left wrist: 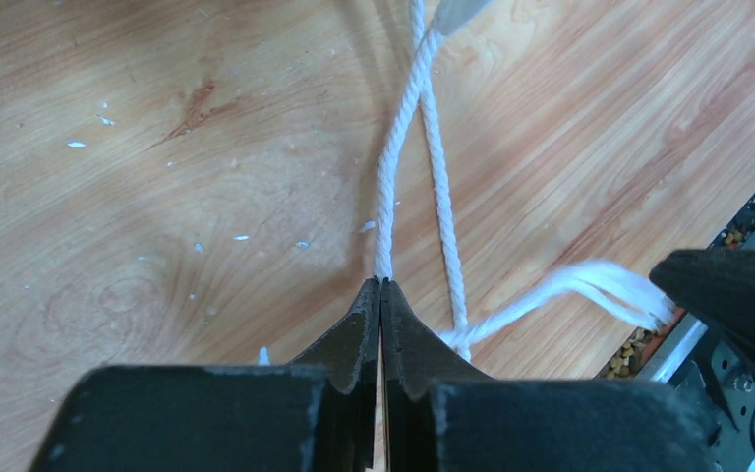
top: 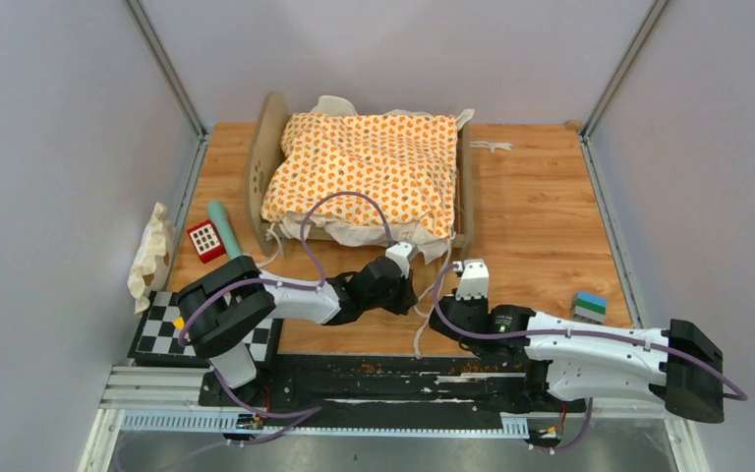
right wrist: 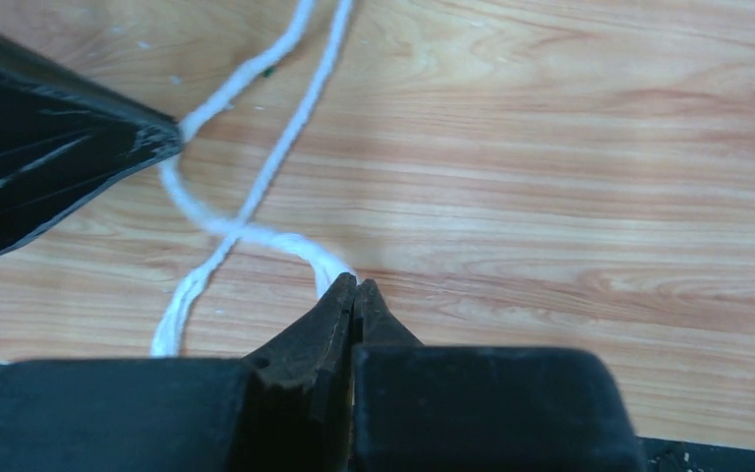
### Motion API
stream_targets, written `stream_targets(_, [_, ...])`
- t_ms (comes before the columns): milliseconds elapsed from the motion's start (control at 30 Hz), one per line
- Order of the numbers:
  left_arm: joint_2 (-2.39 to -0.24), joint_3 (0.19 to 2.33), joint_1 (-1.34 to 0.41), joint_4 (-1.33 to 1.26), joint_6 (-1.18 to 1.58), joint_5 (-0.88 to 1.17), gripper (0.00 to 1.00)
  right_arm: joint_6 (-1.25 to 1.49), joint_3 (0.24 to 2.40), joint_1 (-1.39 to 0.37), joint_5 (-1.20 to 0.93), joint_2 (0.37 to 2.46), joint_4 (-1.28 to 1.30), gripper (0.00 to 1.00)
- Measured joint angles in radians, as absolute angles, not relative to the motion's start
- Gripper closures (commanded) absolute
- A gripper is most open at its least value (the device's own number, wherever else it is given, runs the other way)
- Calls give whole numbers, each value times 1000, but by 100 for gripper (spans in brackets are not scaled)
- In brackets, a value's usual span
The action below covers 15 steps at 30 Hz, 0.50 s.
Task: Set up the pet bed
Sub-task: Tie the ropes to the bed frame.
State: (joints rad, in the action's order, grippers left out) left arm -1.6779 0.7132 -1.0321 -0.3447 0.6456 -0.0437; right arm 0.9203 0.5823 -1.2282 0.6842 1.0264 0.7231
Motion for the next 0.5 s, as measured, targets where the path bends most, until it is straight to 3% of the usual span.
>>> stream_targets(167, [-1676, 712, -1048, -349, 646, -52, 75, 944, 546, -1195, 683, 998, 757, 100])
stream_targets(300, [-1625, 681, -1054, -349, 645, -61, 68, 980, 537, -1193, 683, 969, 794, 100])
stream_targets(500, [-1525, 666, -1055, -336, 616, -94, 63, 1025, 537, -1192, 684, 939, 827, 79])
